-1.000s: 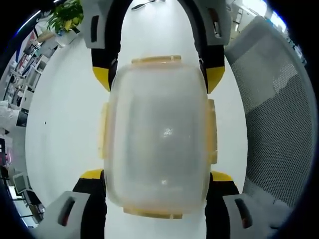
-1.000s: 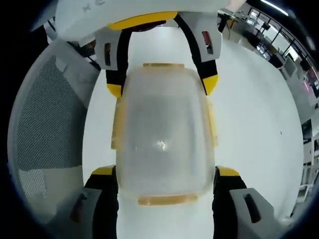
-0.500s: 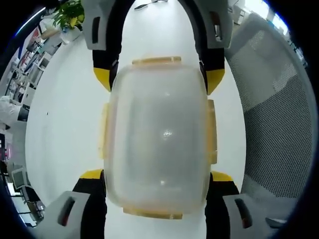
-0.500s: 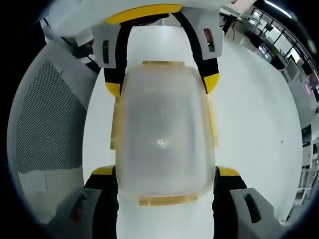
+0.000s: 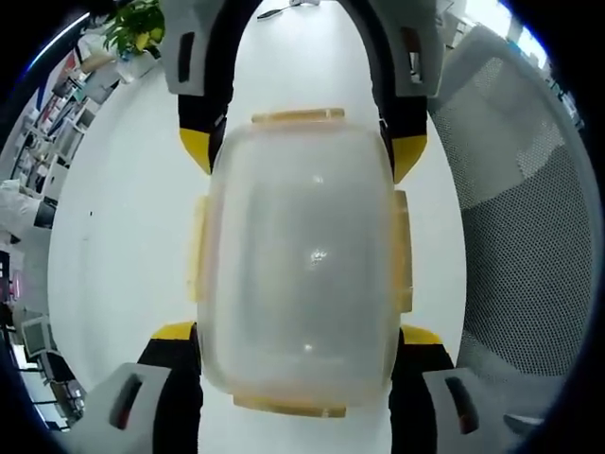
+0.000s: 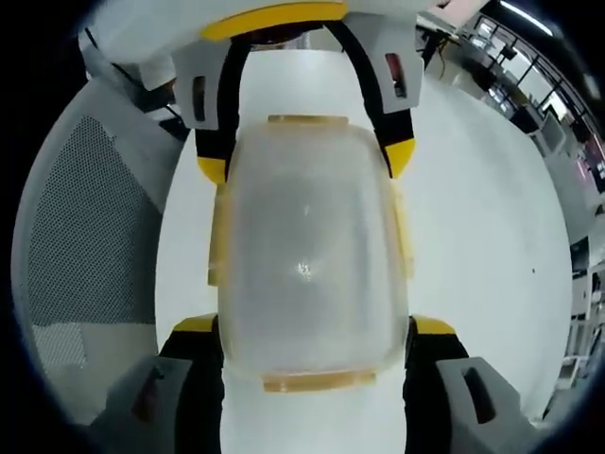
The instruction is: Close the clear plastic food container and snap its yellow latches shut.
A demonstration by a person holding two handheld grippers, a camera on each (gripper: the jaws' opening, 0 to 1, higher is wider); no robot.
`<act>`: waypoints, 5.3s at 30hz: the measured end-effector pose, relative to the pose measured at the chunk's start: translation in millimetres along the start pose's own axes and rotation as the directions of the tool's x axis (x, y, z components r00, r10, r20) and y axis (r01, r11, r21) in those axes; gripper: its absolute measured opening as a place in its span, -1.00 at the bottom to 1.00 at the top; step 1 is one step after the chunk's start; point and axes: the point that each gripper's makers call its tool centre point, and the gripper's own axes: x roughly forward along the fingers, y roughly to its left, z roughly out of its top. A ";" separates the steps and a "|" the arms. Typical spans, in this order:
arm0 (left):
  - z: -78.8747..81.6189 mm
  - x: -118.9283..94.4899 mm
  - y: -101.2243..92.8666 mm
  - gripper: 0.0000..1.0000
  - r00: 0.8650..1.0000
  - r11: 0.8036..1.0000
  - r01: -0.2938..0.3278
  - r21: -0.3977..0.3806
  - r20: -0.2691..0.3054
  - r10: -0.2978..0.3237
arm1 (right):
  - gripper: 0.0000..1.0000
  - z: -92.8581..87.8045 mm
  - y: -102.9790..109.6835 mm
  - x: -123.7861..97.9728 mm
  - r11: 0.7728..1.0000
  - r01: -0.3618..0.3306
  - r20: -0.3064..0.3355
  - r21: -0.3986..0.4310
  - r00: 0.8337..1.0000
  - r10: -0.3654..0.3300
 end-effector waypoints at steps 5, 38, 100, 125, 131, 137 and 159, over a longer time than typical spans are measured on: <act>-0.7 0.3 3.2 0.58 1.000 1.000 -0.001 -0.004 -0.006 0.001 | 0.51 0.5 -2.8 0.3 1.000 0.001 -0.004 -0.006 1.000 -0.001; -5.6 6.3 41.9 0.58 0.999 1.000 -0.008 -0.023 -0.037 0.007 | 0.51 5.2 -43.6 4.6 1.000 -0.007 0.021 -0.022 1.000 0.007; -22.4 -0.9 65.0 0.73 0.802 0.781 -0.080 -0.619 0.425 0.419 | 0.93 -5.7 -68.4 6.6 0.844 0.160 0.420 0.512 0.811 -0.408; -35.7 -1.3 49.2 0.68 0.797 0.662 0.018 -0.749 0.410 0.442 | 0.80 -22.1 -62.4 -11.3 0.749 0.147 0.390 0.646 0.780 -0.489; -44.9 -12.4 42.2 0.67 0.791 0.641 0.011 -0.767 0.399 0.464 | 0.78 -34.8 -55.7 -26.3 0.713 0.164 0.366 0.682 0.768 -0.526; -53.1 -25.4 36.1 0.65 0.776 0.607 0.005 -0.794 0.386 0.498 | 0.77 -45.6 -47.8 -39.1 0.664 0.142 0.357 0.734 0.750 -0.556; -82.4 -54.3 8.2 0.58 0.726 0.418 0.050 -0.907 0.321 0.609 | 0.70 -93.0 -21.7 -83.1 0.526 0.117 0.305 0.843 0.700 -0.645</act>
